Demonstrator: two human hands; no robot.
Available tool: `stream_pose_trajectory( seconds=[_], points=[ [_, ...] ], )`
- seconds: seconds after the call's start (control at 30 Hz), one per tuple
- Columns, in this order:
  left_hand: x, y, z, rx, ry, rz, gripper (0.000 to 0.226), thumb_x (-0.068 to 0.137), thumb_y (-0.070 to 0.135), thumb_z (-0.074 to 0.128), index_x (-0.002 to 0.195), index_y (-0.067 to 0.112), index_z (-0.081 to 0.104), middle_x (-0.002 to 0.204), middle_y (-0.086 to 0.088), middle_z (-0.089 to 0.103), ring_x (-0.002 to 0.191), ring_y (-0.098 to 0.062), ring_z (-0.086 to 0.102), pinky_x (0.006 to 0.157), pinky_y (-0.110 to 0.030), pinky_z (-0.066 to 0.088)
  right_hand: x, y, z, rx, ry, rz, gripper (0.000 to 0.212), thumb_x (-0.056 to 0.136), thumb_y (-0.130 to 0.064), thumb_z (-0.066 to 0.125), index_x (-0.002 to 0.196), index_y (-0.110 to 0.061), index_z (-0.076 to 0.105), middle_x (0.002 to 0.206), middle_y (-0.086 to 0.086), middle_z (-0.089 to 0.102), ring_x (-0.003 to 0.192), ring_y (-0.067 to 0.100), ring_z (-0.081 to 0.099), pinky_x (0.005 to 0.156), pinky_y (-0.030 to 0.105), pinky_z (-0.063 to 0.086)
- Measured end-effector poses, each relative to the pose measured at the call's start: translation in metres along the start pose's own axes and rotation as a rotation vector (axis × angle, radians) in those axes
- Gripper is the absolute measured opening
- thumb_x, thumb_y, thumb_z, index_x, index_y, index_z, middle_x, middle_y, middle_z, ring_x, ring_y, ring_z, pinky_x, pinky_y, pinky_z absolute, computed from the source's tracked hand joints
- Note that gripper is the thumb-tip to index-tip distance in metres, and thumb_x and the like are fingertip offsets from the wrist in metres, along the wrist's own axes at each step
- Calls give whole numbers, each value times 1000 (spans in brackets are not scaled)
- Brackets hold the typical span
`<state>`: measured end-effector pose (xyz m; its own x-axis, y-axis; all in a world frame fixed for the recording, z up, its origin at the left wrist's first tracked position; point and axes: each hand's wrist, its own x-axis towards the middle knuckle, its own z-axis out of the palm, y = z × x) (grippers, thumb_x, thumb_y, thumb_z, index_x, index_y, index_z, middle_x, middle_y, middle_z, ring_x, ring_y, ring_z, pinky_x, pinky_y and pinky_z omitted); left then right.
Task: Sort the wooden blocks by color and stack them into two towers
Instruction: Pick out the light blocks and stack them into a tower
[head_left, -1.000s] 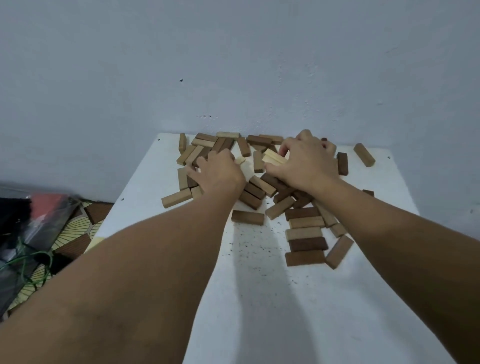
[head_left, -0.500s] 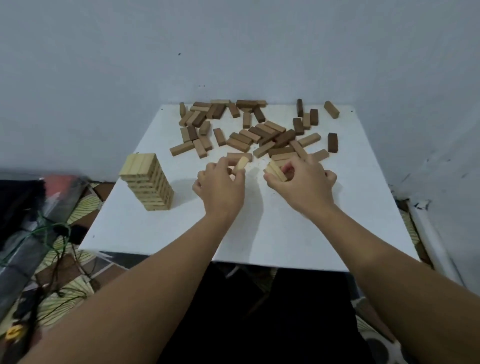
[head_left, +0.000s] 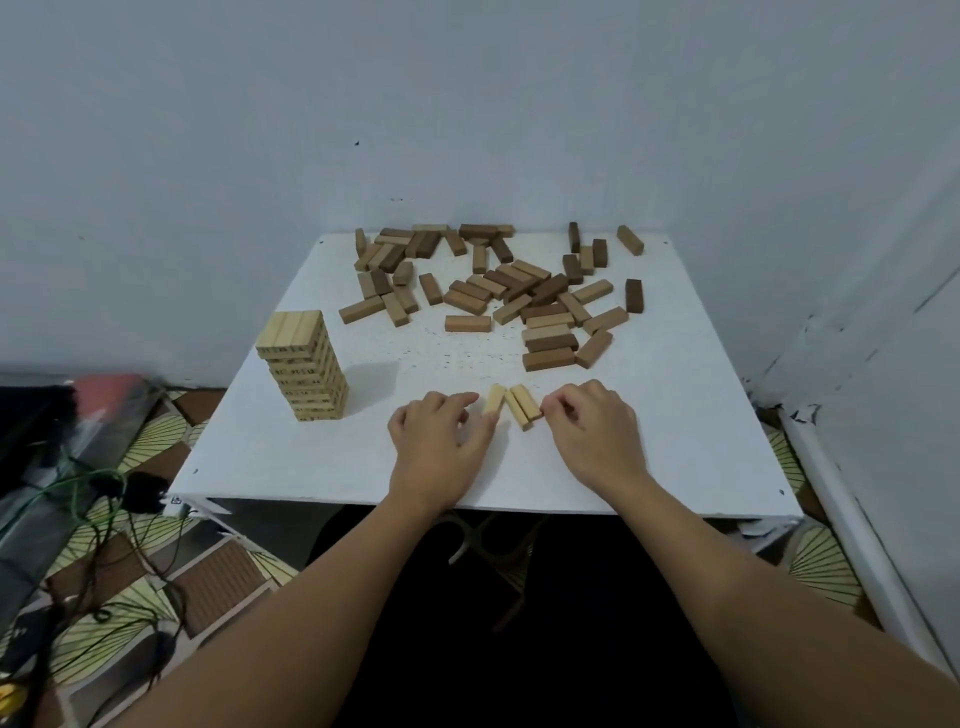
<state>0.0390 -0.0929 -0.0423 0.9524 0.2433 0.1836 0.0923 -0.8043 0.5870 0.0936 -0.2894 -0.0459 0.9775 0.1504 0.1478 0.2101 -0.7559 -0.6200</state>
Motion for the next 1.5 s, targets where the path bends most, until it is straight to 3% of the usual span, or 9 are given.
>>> stream_pose_trajectory(
  seconds=[0.2, 0.4, 0.53, 0.63, 0.77, 0.93, 1.13, 1.37, 1.5],
  points=[
    [-2, -1, 5, 56, 8, 22, 45, 91, 67, 58, 120, 34, 69, 110, 11, 55, 115, -15, 46, 112, -35, 20, -4, 1, 4, -31, 19, -68, 17, 95, -51, 59, 96, -37, 69, 94, -18, 54, 94, 13, 52, 95, 38, 40],
    [-5, -4, 7, 114, -5, 167, 52, 98, 60, 56, 149, 53, 46, 117, 9, 46, 112, -16, 34, 107, -34, 21, -2, 2, 5, -47, -51, -147, 35, 98, -54, 56, 132, -53, 61, 101, -19, 48, 102, 9, 48, 102, 34, 35],
    [-5, -8, 12, 168, 25, 271, 38, 102, 46, 57, 140, 52, 58, 119, 4, 53, 108, -21, 35, 102, -42, 32, -2, 2, 5, -44, -44, -142, 30, 99, -49, 58, 127, -51, 65, 104, -18, 49, 106, 12, 49, 104, 35, 37],
    [-4, -7, 12, 88, 30, 200, 30, 101, 39, 61, 131, 45, 68, 118, 6, 51, 109, -17, 31, 100, -37, 33, -2, 2, 4, -18, -36, -116, 28, 98, -45, 59, 125, -46, 67, 104, -17, 49, 106, 11, 51, 103, 37, 40],
    [-5, -7, 9, 32, 0, 141, 34, 102, 32, 58, 134, 41, 66, 119, 8, 46, 110, -10, 26, 102, -32, 33, -3, 1, 4, 15, -22, -119, 25, 96, -45, 61, 120, -46, 70, 106, -19, 52, 107, 10, 52, 102, 37, 42],
    [-5, -6, 8, 103, -70, 201, 38, 103, 47, 52, 139, 45, 62, 124, 10, 48, 117, -16, 32, 103, -33, 31, -5, 0, 3, 69, -9, -134, 23, 97, -45, 60, 117, -45, 70, 111, -23, 63, 106, 11, 52, 101, 39, 43],
    [-8, -3, 6, 44, -66, 150, 55, 100, 55, 55, 151, 37, 49, 125, 13, 49, 119, -12, 31, 103, -31, 33, -4, -2, 2, 90, -14, -119, 35, 95, -39, 62, 131, -41, 62, 104, -30, 65, 102, 8, 51, 101, 40, 41],
    [-6, -5, 6, 26, -59, 165, 55, 90, 67, 65, 133, 33, 65, 121, 16, 54, 119, -11, 34, 106, -34, 36, -4, -3, 1, 104, -46, -95, 39, 96, -35, 64, 134, -43, 57, 97, -35, 64, 100, 4, 53, 105, 40, 40],
    [-5, -3, 6, 61, -21, 149, 61, 80, 78, 67, 121, 34, 65, 118, 20, 57, 117, -8, 40, 105, -33, 32, -6, -6, -2, 180, -49, -88, 37, 96, -36, 65, 133, -40, 60, 91, -31, 69, 96, 4, 60, 101, 43, 48]
  ],
)
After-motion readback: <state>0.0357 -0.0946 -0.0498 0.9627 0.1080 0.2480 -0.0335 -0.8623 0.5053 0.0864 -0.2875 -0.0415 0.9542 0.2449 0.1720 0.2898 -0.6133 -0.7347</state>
